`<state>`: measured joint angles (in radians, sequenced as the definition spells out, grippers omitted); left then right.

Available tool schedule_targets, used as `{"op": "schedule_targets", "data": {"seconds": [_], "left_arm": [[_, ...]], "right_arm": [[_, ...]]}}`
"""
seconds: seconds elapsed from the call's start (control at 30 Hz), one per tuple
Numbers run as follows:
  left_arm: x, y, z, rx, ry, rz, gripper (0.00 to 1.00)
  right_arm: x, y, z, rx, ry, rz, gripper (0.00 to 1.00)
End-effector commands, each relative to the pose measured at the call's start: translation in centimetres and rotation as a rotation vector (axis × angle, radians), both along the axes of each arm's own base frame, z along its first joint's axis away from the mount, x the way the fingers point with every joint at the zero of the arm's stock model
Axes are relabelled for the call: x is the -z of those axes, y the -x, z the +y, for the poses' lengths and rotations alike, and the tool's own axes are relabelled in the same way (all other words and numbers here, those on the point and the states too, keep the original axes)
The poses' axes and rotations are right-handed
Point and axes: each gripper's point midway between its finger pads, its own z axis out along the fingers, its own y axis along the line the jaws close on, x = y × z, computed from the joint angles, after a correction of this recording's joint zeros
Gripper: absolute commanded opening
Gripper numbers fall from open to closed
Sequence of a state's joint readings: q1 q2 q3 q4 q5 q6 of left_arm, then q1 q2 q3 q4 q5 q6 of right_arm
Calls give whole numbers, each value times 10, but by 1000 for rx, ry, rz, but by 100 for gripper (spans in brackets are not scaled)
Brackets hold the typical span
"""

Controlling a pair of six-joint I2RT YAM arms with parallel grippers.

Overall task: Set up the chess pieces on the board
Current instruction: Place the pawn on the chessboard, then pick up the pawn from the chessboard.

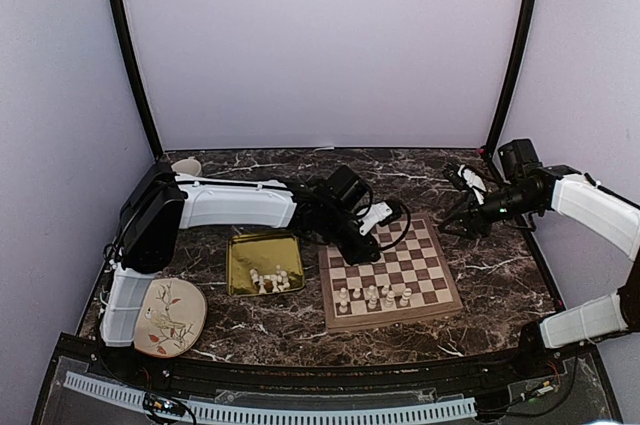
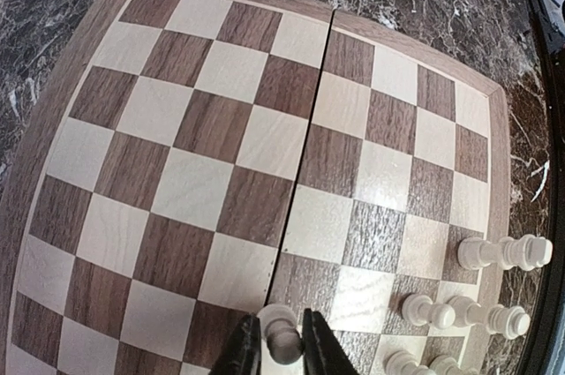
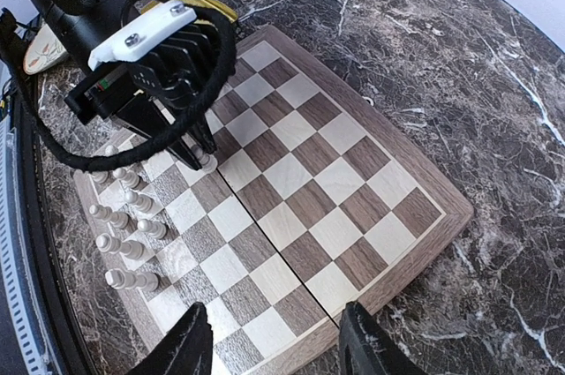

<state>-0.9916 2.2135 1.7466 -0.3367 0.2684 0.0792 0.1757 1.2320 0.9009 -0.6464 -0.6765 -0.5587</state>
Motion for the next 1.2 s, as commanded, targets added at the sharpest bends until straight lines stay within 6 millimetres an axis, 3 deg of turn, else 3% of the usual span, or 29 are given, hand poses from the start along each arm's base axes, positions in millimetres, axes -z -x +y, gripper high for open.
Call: {"op": "schedule_targets", "data": {"seconds": [0.0, 0.17, 0.3, 0.43, 0.53, 0.67, 0.77, 0.83, 0.9, 1.0, 1.17], "left_arm": [[1, 4, 2, 12, -31, 5, 22], [-14, 0, -3, 1, -5, -7, 33], [-49, -1, -3, 4, 48, -49, 37], [-86, -9, 14, -30, 76, -134, 38], [-106, -27, 44, -120, 63, -216, 40], [-127, -68, 105, -281, 92, -248, 45], [-151, -99, 156, -424, 188, -253, 61], [-152, -114, 185, -496, 243, -245, 71], [-152, -131, 212, -578, 294, -225, 74], [-148, -141, 229, -607, 316, -205, 72], [-150, -136, 237, -603, 332, -241, 71]], "right_arm": [[-6, -5, -1, 15, -3, -37, 49], [-9, -6, 0, 8, -5, -36, 49], [-11, -7, 3, -4, -8, -28, 49], [-4, -6, 20, -54, 39, -32, 49], [2, -7, 36, -102, 98, -36, 47], [8, -6, 63, -193, 131, -13, 45], [19, -3, 87, -264, 173, 7, 43], [20, -5, 104, -301, 195, 1, 42], [34, -3, 120, -339, 224, 40, 41], [46, 5, 139, -395, 278, 56, 41], [70, 7, 154, -429, 389, 58, 40]]}}
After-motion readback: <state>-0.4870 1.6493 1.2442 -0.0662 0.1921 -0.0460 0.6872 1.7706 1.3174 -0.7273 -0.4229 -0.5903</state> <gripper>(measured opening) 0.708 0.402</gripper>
